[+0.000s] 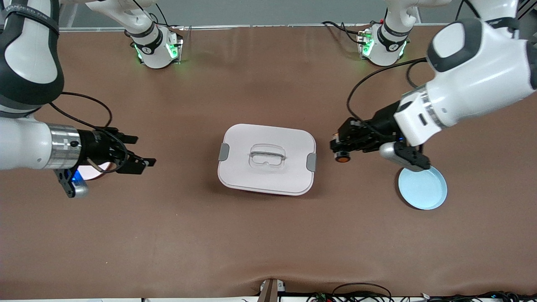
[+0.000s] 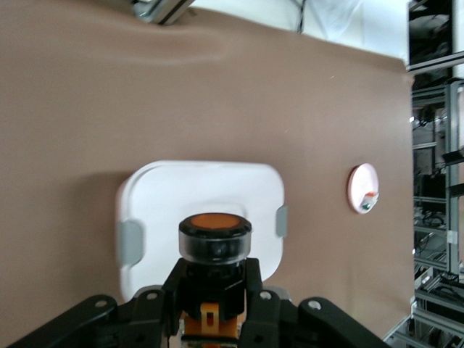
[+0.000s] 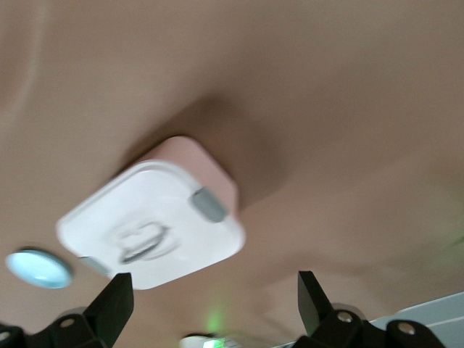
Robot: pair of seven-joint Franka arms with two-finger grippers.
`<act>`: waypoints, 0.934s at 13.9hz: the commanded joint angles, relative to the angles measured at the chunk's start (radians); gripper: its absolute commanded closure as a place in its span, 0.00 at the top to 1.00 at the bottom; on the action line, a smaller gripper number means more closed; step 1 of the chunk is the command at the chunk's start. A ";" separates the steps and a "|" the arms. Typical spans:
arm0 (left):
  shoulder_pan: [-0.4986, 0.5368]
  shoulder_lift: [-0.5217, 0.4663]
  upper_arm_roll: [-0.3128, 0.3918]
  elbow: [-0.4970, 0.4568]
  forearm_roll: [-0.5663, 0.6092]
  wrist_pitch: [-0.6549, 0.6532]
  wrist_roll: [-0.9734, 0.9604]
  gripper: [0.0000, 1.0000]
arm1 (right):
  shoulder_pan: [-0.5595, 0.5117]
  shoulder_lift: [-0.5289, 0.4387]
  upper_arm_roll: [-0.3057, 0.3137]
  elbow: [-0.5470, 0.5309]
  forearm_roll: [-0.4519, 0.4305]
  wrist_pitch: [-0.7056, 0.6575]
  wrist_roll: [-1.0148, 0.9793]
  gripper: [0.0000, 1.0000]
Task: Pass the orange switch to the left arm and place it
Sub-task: 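Grasp the switch with the left gripper beside the box, open the right, then carry the switch toward the blue plate while the right gripper withdraws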
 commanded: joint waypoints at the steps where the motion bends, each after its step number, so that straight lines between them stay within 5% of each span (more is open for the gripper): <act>1: 0.030 -0.059 -0.003 -0.018 0.114 -0.086 0.003 0.00 | -0.048 -0.026 0.014 -0.003 -0.105 -0.061 -0.152 1.00; 7: 0.084 -0.131 -0.002 -0.016 0.342 -0.237 0.006 0.00 | -0.059 -0.029 0.014 -0.003 -0.441 -0.073 -0.702 1.00; 10: 0.101 -0.168 -0.002 -0.015 0.475 -0.306 0.037 0.00 | -0.073 -0.029 0.013 -0.003 -0.474 -0.084 -0.822 1.00; 13: 0.162 -0.188 0.000 -0.015 0.480 -0.337 0.020 0.00 | -0.082 -0.031 0.013 -0.004 -0.474 -0.087 -0.835 1.00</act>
